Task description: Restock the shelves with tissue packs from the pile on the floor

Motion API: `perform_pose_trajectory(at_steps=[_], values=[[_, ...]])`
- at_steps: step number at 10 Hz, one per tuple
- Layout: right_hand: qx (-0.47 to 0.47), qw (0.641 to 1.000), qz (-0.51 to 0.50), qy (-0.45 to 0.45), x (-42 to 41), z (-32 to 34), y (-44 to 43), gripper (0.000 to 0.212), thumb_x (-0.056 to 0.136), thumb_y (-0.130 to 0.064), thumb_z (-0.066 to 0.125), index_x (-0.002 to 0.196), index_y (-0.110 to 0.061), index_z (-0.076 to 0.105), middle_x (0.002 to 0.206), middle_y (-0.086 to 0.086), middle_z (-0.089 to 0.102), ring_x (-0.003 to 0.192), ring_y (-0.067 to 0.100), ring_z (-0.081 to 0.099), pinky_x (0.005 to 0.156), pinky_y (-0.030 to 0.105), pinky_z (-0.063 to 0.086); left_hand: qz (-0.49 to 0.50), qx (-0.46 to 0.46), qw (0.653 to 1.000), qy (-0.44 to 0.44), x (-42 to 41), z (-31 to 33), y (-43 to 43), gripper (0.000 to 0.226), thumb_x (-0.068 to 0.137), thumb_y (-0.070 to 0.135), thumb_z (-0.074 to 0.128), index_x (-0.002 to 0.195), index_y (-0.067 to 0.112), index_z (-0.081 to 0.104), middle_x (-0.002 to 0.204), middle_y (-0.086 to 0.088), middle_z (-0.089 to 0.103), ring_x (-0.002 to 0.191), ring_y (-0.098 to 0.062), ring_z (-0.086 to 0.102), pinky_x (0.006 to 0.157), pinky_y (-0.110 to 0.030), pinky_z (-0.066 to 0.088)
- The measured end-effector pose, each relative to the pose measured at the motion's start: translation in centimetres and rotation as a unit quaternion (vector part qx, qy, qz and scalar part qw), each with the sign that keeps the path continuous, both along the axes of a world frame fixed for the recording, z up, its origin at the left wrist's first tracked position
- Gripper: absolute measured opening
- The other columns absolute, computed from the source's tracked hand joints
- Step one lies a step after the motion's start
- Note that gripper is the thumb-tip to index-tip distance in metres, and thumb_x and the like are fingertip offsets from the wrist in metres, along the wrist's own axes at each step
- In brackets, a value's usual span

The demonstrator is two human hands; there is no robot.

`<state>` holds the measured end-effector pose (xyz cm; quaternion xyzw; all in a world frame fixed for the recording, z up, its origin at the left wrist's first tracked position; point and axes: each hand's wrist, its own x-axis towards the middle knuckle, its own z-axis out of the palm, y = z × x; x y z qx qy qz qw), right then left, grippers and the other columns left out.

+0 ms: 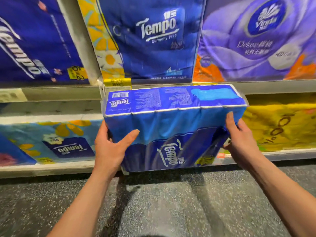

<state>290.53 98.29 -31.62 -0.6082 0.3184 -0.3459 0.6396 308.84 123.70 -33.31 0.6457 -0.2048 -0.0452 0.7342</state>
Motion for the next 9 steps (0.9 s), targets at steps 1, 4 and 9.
perform_pose_trajectory(at_steps=[1,4,9], values=[[0.007,1.000,0.002,-0.031,1.8,-0.9,-0.5,0.065,0.058,-0.081,0.072,0.107,-0.038,0.069,0.107,-0.013,0.075,0.090,0.006,0.067,0.081,0.046,0.050,0.015,0.029,0.999,-0.008,1.8,-0.8,0.0,0.072,0.052,0.047,0.087,0.116,0.032,0.060,0.117,0.013,0.071,0.109,-0.006,0.067,0.086,-0.024,0.054],[-0.023,0.999,-0.036,-0.010,4.3,-6.8,-1.3,0.058,0.062,-0.075,0.078,0.103,-0.035,0.071,0.105,-0.008,0.076,0.100,0.015,0.069,0.083,0.036,0.056,0.012,0.139,0.990,0.002,4.5,-4.7,-0.6,0.069,0.068,0.034,0.087,0.128,0.024,0.054,0.120,0.013,0.067,0.107,0.003,0.064,0.098,-0.035,0.054],[-0.097,0.968,0.003,0.230,4.3,-4.1,-2.2,0.091,0.082,-0.058,0.070,0.155,-0.016,0.038,0.153,0.004,0.049,0.133,0.014,0.053,0.113,0.042,0.043,0.021,0.352,0.932,-0.087,3.8,-1.3,1.9,0.110,0.062,0.065,0.081,0.154,0.041,0.025,0.151,0.014,0.046,0.130,-0.019,0.053,0.101,-0.041,0.048]])
